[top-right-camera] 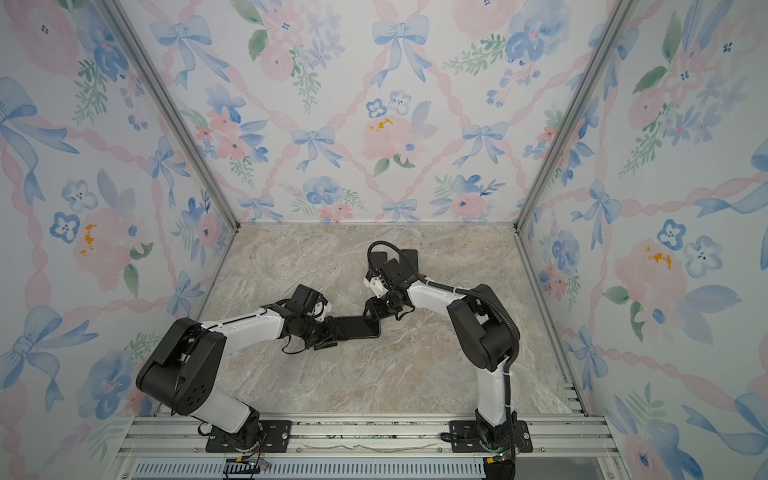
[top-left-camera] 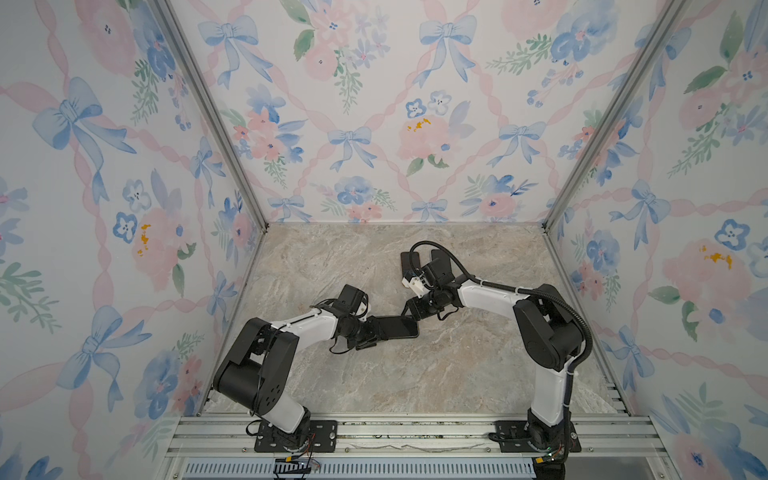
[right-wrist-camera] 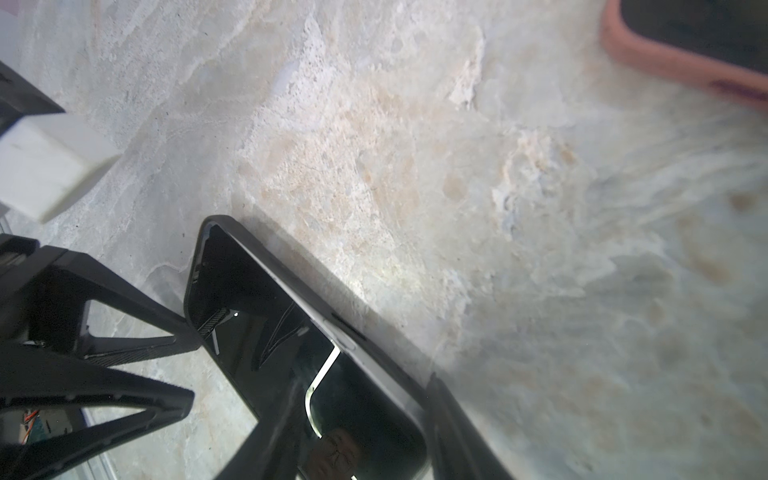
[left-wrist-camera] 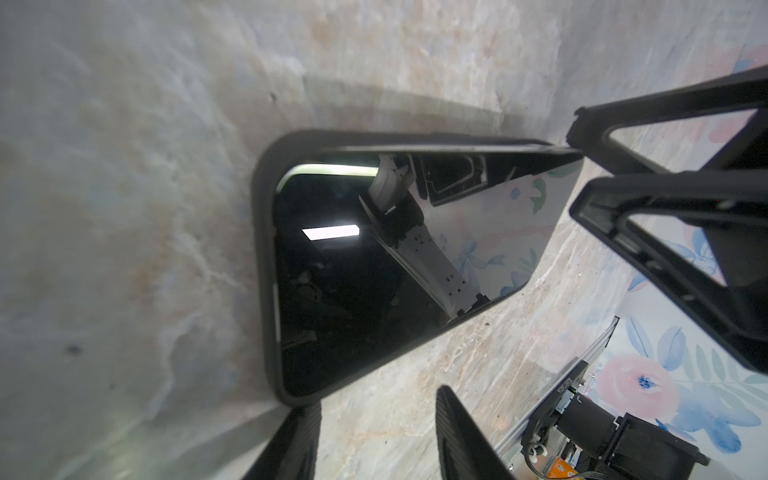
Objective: Put the phone into the phone case
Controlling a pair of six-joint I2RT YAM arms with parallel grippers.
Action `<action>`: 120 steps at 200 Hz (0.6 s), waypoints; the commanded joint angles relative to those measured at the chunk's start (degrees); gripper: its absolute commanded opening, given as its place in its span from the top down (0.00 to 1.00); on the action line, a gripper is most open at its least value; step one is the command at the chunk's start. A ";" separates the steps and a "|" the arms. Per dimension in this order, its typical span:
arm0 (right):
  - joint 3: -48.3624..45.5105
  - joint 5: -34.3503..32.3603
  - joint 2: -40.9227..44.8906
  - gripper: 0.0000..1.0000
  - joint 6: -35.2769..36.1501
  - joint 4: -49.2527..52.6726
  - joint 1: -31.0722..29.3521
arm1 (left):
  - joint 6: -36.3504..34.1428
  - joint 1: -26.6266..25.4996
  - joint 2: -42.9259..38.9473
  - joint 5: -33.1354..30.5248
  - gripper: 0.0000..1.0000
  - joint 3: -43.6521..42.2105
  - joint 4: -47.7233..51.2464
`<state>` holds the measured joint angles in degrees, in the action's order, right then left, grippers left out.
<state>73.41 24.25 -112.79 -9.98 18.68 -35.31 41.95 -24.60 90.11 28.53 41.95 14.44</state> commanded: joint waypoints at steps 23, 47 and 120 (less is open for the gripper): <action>-0.91 0.08 0.37 0.52 0.66 2.24 -0.63 | -2.56 0.34 3.12 -2.96 0.53 2.15 1.12; -1.93 -0.30 0.64 0.53 0.68 2.07 -0.40 | -2.83 0.34 3.67 -3.11 0.54 2.43 1.12; -1.75 0.26 -0.82 0.53 0.67 2.87 -1.11 | -3.04 0.34 5.36 -3.31 0.54 3.35 1.11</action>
<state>71.77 23.75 -112.77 -9.76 19.27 -35.64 40.49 -24.56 93.21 28.51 45.21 14.66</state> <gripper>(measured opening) 0.480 0.458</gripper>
